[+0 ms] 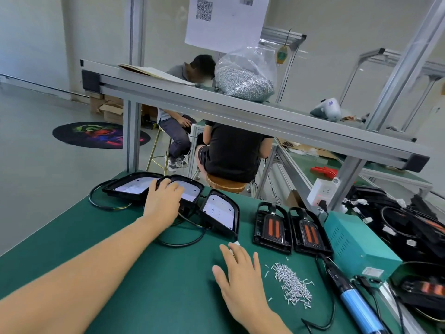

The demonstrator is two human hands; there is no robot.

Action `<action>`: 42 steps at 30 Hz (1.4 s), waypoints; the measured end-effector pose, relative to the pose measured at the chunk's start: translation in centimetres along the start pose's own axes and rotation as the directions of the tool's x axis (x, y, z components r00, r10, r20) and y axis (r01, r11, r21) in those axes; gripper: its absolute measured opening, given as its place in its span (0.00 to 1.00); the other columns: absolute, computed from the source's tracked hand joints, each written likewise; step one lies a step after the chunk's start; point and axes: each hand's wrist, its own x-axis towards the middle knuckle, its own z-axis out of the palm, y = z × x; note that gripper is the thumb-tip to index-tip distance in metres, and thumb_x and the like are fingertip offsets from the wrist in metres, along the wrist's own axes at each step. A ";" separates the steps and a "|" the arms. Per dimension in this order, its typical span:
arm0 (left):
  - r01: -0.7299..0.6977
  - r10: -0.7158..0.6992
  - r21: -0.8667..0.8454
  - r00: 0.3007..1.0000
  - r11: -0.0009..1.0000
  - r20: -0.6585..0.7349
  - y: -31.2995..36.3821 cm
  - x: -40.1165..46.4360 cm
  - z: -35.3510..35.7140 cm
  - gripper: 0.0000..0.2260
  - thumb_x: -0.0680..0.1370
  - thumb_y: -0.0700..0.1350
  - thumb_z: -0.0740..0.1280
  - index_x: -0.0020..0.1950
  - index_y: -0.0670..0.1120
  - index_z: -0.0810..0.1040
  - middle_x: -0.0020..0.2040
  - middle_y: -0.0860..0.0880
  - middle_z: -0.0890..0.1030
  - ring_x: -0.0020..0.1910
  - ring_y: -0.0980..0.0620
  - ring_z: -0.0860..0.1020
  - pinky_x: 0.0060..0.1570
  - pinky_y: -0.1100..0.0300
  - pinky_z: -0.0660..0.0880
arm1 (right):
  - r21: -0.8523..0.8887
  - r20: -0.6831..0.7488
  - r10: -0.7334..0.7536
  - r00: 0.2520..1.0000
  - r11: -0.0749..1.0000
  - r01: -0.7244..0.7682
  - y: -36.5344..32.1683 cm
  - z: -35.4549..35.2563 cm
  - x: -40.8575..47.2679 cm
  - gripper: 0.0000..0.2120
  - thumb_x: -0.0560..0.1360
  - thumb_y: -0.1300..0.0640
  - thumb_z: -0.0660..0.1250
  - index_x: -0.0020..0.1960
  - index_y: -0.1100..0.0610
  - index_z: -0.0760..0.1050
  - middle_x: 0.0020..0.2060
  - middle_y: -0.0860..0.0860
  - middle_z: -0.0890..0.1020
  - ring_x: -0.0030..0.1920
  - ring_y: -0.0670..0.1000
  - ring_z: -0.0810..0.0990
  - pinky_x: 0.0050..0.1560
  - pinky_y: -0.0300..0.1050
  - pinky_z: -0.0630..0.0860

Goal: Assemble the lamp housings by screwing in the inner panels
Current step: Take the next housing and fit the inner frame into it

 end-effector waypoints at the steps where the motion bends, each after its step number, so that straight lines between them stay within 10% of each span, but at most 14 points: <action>1: -0.029 0.029 0.043 0.999 0.999 0.017 -0.2 0.6 0.1 0.17 0.79 0.44 0.61 0.68 0.51 0.69 0.68 0.51 0.71 0.70 0.48 0.64 0.71 0.49 0.52 | 0.012 -0.004 -0.001 1.000 1.000 0.001 -0.1 -0.1 0.0 0.25 0.83 0.43 0.48 0.79 0.46 0.52 0.77 0.42 0.53 0.77 0.43 0.45 0.74 0.48 0.32; 7: -0.149 0.152 0.095 0.988 0.984 -0.029 -1.1 1.8 0.3 0.10 0.77 0.39 0.61 0.55 0.50 0.77 0.52 0.52 0.77 0.53 0.50 0.74 0.57 0.58 0.61 | 0.102 -0.041 -0.020 0.999 0.994 0.024 -0.3 -0.4 0.0 0.24 0.83 0.44 0.50 0.78 0.47 0.54 0.76 0.42 0.55 0.76 0.42 0.48 0.74 0.41 0.35; 13: -0.208 0.137 -0.229 0.947 0.951 -0.290 -1.4 -0.8 -2.8 0.06 0.74 0.36 0.70 0.49 0.42 0.82 0.43 0.46 0.80 0.44 0.43 0.77 0.48 0.53 0.64 | 0.459 -0.065 0.017 0.998 0.888 0.014 -1.1 -1.2 -0.1 0.24 0.82 0.46 0.57 0.77 0.48 0.59 0.74 0.41 0.61 0.73 0.39 0.56 0.70 0.31 0.53; 17: -0.331 0.184 -0.253 0.864 0.909 -0.469 0.2 -5.5 -4.8 0.06 0.69 0.33 0.71 0.42 0.42 0.82 0.37 0.47 0.79 0.35 0.44 0.78 0.42 0.54 0.62 | 0.826 0.047 0.101 0.994 0.556 -0.095 -2.9 -2.5 0.1 0.17 0.80 0.48 0.62 0.69 0.43 0.66 0.66 0.40 0.72 0.61 0.32 0.70 0.61 0.28 0.63; 24: -0.459 0.289 -0.208 0.790 0.864 -0.541 4.1 -14.3 -6.6 0.12 0.71 0.34 0.60 0.42 0.45 0.81 0.36 0.50 0.75 0.36 0.49 0.69 0.37 0.58 0.62 | 0.973 0.219 -0.045 0.975 -0.057 -0.222 -4.0 -3.6 -0.9 0.13 0.80 0.51 0.64 0.63 0.51 0.70 0.53 0.54 0.82 0.47 0.53 0.83 0.55 0.53 0.80; 34: -0.486 0.318 -0.427 0.856 0.763 -0.407 6.5 -19.8 -5.4 0.09 0.74 0.49 0.64 0.45 0.49 0.83 0.40 0.55 0.78 0.40 0.55 0.72 0.41 0.64 0.66 | 0.933 0.261 -0.032 0.965 0.265 -0.243 -1.6 -2.9 -4.7 0.08 0.78 0.62 0.63 0.51 0.52 0.79 0.39 0.49 0.81 0.37 0.48 0.79 0.40 0.44 0.79; 37: -0.167 -0.042 -0.791 0.971 0.589 -0.237 5.7 -19.5 -5.3 0.13 0.76 0.52 0.65 0.56 0.48 0.81 0.55 0.56 0.75 0.57 0.59 0.70 0.57 0.67 0.64 | 0.899 0.301 -0.020 0.953 0.338 -0.277 0.2 -3.5 -5.0 0.09 0.78 0.61 0.65 0.55 0.52 0.80 0.41 0.50 0.81 0.39 0.49 0.78 0.39 0.43 0.79; 42: 0.334 -0.286 -0.923 0.918 0.192 0.273 5.0 -16.8 -3.9 0.21 0.78 0.47 0.67 0.69 0.50 0.68 0.65 0.52 0.70 0.65 0.52 0.69 0.63 0.60 0.63 | 0.846 0.401 -0.012 0.916 0.388 -0.366 2.9 -3.6 -5.3 0.09 0.78 0.59 0.67 0.57 0.58 0.79 0.41 0.52 0.82 0.36 0.49 0.79 0.36 0.43 0.79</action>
